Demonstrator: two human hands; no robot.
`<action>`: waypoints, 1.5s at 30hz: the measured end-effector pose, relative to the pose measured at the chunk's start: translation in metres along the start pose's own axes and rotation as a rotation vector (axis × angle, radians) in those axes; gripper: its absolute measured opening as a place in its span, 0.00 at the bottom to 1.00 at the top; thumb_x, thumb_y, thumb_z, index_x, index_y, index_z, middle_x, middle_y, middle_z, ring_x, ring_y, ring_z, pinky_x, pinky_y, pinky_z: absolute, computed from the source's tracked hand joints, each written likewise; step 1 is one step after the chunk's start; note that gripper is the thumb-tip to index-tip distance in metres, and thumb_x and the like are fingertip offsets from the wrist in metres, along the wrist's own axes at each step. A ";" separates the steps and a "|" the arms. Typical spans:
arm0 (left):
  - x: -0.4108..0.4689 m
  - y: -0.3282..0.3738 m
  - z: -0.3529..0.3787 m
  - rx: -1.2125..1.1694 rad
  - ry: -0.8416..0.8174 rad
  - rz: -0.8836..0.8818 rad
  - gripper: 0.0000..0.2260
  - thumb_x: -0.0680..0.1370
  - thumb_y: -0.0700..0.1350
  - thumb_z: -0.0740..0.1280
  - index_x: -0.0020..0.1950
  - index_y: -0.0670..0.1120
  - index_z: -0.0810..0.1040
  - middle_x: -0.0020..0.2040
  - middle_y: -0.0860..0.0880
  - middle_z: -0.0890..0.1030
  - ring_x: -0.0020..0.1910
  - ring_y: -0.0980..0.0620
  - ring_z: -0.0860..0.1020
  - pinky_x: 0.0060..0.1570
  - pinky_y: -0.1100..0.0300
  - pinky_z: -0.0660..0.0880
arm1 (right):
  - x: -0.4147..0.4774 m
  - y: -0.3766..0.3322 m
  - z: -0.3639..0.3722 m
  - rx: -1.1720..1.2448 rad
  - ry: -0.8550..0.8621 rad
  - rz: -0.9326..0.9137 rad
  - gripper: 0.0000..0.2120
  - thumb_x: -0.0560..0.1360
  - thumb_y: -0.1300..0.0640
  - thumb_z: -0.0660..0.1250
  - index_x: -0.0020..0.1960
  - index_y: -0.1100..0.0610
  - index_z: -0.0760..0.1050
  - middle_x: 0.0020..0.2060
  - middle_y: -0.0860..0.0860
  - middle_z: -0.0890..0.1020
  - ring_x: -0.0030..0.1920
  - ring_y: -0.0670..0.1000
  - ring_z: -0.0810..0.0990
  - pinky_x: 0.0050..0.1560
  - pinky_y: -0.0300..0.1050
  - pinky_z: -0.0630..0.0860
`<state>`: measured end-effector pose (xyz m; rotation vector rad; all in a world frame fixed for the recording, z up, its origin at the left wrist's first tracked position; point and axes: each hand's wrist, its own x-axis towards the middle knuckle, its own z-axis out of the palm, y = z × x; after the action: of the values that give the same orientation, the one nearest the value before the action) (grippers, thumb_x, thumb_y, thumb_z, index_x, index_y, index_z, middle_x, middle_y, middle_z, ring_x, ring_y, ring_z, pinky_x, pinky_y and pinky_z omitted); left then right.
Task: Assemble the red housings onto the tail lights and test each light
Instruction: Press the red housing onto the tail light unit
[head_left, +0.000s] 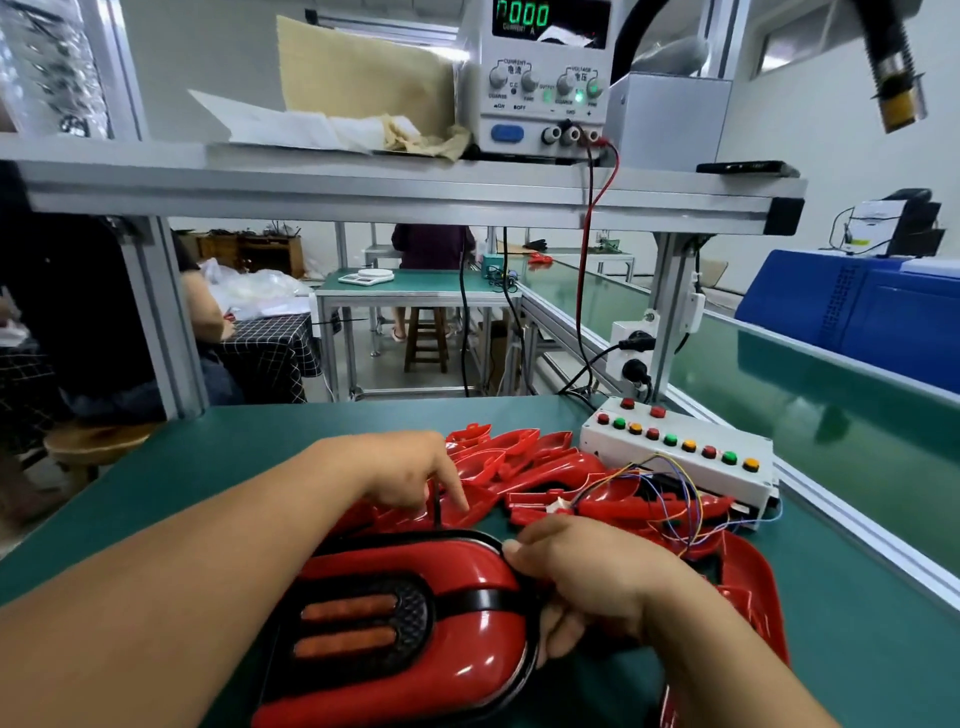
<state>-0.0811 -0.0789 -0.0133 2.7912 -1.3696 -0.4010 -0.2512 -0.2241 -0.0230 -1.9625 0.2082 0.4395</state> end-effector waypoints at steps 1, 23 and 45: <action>0.001 0.001 0.002 0.023 -0.015 0.014 0.21 0.73 0.34 0.69 0.59 0.57 0.83 0.50 0.52 0.71 0.51 0.52 0.75 0.58 0.54 0.75 | -0.001 0.001 -0.001 -0.015 -0.012 -0.002 0.11 0.84 0.55 0.53 0.54 0.62 0.70 0.36 0.61 0.78 0.27 0.51 0.80 0.29 0.40 0.77; -0.005 0.019 -0.021 -0.475 0.453 0.054 0.06 0.81 0.47 0.62 0.52 0.59 0.68 0.45 0.49 0.76 0.43 0.49 0.71 0.42 0.56 0.68 | 0.055 0.041 -0.027 -0.986 0.842 0.069 0.22 0.74 0.60 0.55 0.64 0.49 0.75 0.63 0.51 0.73 0.74 0.56 0.58 0.65 0.69 0.25; -0.002 0.040 -0.005 -0.353 0.596 0.116 0.26 0.76 0.63 0.46 0.70 0.54 0.60 0.35 0.54 0.71 0.34 0.57 0.72 0.36 0.59 0.67 | 0.056 0.034 -0.034 -0.704 1.200 -0.270 0.14 0.80 0.41 0.55 0.54 0.47 0.75 0.51 0.46 0.80 0.57 0.53 0.75 0.59 0.52 0.51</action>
<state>-0.1122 -0.1025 -0.0033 2.2602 -1.1669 0.1716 -0.2039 -0.2657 -0.0611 -2.6671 0.5790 -1.0301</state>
